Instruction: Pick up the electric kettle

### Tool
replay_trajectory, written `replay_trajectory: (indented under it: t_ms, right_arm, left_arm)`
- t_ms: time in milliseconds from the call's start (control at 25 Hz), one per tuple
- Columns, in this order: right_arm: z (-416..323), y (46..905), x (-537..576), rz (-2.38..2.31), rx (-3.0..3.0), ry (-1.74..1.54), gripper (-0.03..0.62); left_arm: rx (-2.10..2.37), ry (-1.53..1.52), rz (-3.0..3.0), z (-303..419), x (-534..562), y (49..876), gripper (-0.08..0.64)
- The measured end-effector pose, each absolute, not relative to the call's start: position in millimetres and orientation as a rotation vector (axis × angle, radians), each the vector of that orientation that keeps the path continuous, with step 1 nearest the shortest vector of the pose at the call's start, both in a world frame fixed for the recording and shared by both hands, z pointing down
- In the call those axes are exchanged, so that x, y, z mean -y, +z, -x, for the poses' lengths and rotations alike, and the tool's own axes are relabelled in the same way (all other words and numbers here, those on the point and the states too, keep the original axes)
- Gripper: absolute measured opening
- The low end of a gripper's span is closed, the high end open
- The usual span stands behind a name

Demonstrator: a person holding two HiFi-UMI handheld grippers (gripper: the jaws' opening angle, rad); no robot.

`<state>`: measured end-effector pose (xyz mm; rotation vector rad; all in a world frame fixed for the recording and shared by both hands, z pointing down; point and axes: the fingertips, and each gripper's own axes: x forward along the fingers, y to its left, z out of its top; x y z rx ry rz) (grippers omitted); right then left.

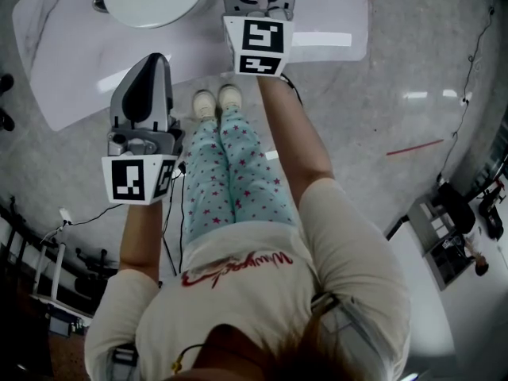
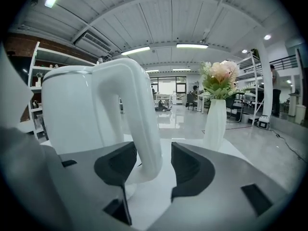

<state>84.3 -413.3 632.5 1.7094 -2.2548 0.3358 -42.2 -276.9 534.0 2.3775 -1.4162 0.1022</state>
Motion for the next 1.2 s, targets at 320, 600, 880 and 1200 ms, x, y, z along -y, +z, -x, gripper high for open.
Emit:
replay_trajectory:
  t_ms: [320, 600, 880, 1200]
  right_arm:
    - [-82.7, 640.7, 427.8, -1.697, 2.252, 0.339, 0.212]
    - [-81.2, 639.4, 445.3, -1.692, 2.267, 0.276, 0.212]
    - [-77.8, 642.9, 455.8, -1.696, 2.271, 0.236, 0.212]
    - [-75.2, 639.1, 461.6, -1.688, 2.292, 0.204, 0.174]
  left_arm:
    - [1.386, 0.120, -2.366, 39.5, 269.2, 543.5, 0.014]
    - [1.403, 0.155, -2.325, 47.3, 265.4, 551.2, 0.014]
    - [1.401, 0.168, -2.317, 54.4, 260.9, 555.6, 0.014]
    - [1.460, 0.176, -2.276, 77.7, 265.6, 556.5, 0.014]
